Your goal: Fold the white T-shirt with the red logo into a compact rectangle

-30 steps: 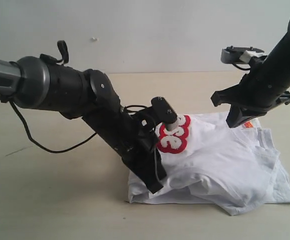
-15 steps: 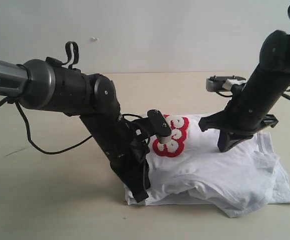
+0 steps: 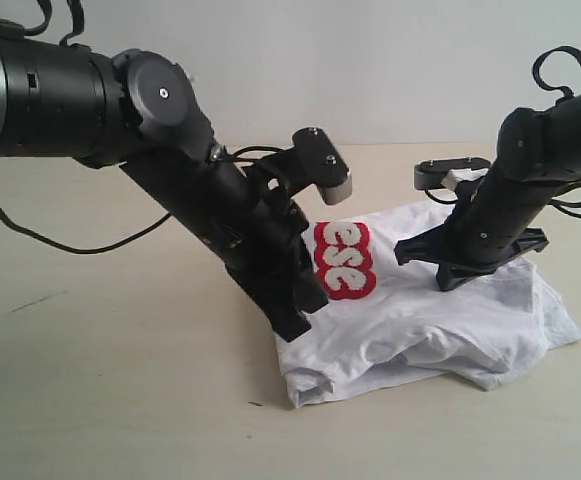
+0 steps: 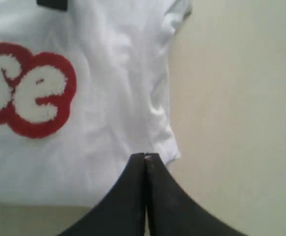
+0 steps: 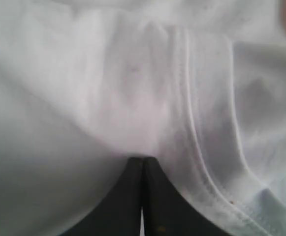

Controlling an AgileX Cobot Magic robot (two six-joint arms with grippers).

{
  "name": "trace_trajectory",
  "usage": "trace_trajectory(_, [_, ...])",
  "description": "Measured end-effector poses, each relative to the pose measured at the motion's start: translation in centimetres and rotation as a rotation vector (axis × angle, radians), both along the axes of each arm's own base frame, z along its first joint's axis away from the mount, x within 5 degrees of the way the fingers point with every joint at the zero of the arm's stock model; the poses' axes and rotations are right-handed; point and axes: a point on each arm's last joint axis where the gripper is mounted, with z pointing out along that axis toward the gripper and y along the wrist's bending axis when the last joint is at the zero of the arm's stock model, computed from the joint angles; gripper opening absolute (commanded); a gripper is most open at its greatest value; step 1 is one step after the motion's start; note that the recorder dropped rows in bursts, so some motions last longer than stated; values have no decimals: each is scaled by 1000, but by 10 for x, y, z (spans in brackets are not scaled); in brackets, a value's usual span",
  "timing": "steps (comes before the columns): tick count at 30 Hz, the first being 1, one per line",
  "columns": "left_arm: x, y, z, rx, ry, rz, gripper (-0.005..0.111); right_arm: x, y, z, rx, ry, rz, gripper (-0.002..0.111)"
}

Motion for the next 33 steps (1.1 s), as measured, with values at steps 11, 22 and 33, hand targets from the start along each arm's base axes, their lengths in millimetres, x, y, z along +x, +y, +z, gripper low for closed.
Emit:
trace_trajectory(11, [8,-42,-47,-173,-98,17,0,-1,2,33,36,-53,-20,0])
trace_trajectory(22, [11,-21,-92,54,32,-28,0,-30,8,81,118,-49,3,0])
trace_trajectory(33, [44,11,-45,-41,-33,180,0,-72,22,34,136,105,-7,0])
